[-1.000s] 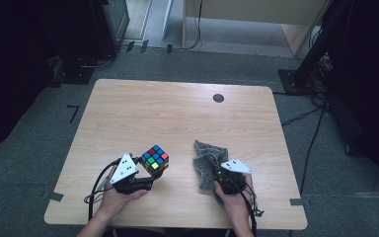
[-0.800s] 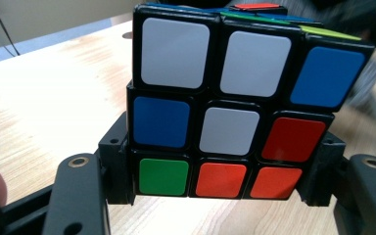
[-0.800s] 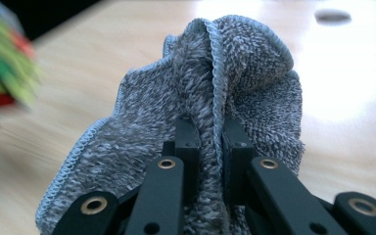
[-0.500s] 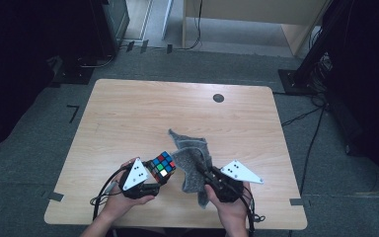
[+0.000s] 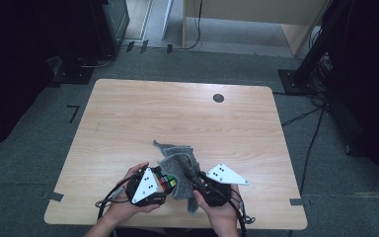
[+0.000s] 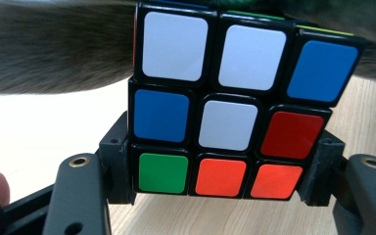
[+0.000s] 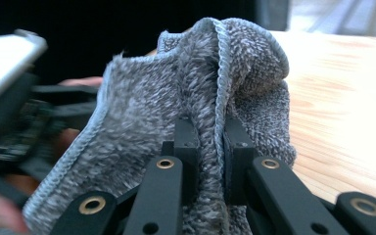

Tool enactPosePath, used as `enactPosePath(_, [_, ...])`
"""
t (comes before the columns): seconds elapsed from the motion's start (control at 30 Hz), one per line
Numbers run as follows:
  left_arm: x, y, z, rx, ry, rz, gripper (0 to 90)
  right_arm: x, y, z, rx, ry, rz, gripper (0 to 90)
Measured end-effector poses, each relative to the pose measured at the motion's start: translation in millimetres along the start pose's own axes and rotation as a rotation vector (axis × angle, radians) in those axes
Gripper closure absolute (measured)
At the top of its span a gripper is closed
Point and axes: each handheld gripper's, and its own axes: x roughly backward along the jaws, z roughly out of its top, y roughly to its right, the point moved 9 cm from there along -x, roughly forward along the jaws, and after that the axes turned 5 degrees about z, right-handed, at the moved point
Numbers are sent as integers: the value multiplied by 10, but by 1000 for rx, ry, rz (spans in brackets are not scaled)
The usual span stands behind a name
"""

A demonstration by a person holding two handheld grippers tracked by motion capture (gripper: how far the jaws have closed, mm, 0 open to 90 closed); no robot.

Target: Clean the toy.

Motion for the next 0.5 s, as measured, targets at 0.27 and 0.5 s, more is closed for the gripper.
enactPosePath(0.27, [-38,-41,-54,2,-37,15,335,82,67,57,-22,28,-24,814])
enactPosePath(0.5, [-77,64,-50,-41,-65,18,335,-79,-265,-40,44,-9,43,808])
